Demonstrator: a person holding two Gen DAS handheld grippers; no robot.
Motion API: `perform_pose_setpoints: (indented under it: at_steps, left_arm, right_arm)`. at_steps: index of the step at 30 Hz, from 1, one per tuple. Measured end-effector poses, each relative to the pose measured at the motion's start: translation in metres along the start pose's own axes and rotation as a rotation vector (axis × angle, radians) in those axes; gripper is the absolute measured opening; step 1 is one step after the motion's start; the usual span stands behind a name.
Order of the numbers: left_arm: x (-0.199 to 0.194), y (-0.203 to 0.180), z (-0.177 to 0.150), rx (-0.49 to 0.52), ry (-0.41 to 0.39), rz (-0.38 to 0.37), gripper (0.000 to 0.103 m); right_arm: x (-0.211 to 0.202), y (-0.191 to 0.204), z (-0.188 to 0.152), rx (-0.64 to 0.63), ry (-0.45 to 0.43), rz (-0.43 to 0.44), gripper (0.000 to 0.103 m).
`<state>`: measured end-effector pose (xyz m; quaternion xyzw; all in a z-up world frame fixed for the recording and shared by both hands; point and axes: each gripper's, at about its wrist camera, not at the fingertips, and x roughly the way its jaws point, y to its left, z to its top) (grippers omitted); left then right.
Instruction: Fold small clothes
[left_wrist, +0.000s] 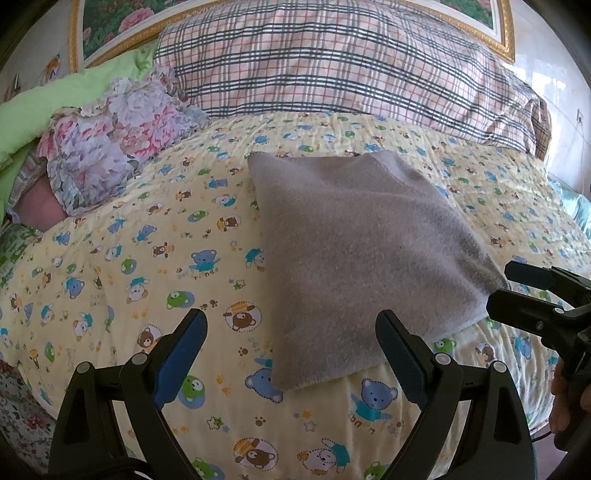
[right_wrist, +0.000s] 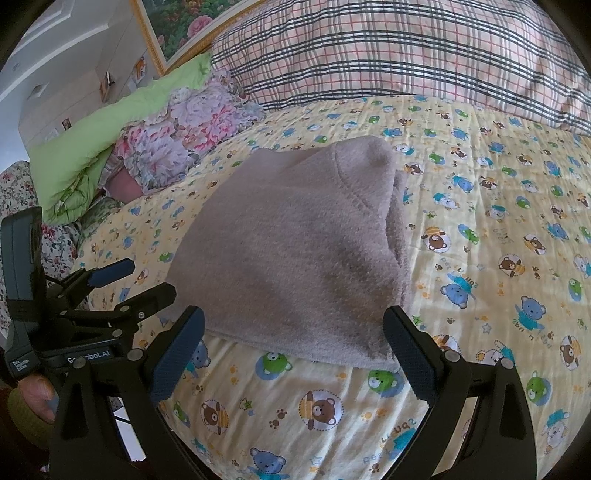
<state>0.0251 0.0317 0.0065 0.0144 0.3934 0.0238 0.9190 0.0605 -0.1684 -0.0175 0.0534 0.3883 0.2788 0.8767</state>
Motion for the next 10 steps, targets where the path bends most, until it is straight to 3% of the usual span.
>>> perform_pose_setpoints:
  at_steps: [10]
  left_arm:
    - [0.006, 0.004, 0.004, -0.013, 0.016, 0.001, 0.093]
  right_arm:
    - [0.002, -0.012, 0.007, 0.039, 0.005, 0.005, 0.097]
